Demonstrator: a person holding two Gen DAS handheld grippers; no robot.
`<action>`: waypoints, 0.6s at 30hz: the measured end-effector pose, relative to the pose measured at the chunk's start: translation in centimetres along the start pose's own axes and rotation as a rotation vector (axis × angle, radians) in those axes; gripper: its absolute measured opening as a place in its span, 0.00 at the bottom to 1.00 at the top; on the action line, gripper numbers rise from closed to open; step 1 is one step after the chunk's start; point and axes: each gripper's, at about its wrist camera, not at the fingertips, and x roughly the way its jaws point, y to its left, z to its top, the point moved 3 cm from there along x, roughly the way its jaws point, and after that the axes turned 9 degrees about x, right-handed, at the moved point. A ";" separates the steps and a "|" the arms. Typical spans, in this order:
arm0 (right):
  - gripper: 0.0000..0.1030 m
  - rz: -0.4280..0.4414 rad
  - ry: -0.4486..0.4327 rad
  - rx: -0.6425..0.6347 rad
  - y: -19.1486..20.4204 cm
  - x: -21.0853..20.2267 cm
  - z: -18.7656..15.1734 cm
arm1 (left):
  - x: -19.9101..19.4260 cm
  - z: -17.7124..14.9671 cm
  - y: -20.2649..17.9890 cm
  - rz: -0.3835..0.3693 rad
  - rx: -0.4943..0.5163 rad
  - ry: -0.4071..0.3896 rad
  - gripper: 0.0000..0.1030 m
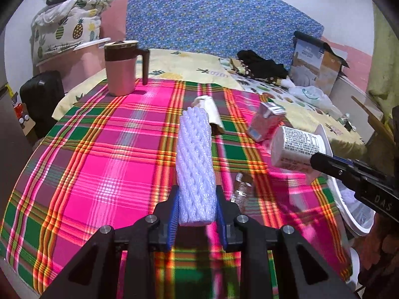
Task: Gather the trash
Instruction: 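Carry the foam net and yogurt cup with both tools over the white bin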
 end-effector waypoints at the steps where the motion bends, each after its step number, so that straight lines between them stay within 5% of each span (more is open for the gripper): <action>1: 0.11 -0.004 -0.005 0.005 -0.2 -0.4 -0.1 | -0.2 0.0 -0.3 -0.004 0.004 -0.001 0.26; 18: 0.11 -0.073 -0.063 0.093 -3.2 -3.9 -2.0 | -1.9 -0.6 -7.1 -0.117 0.097 -0.005 0.26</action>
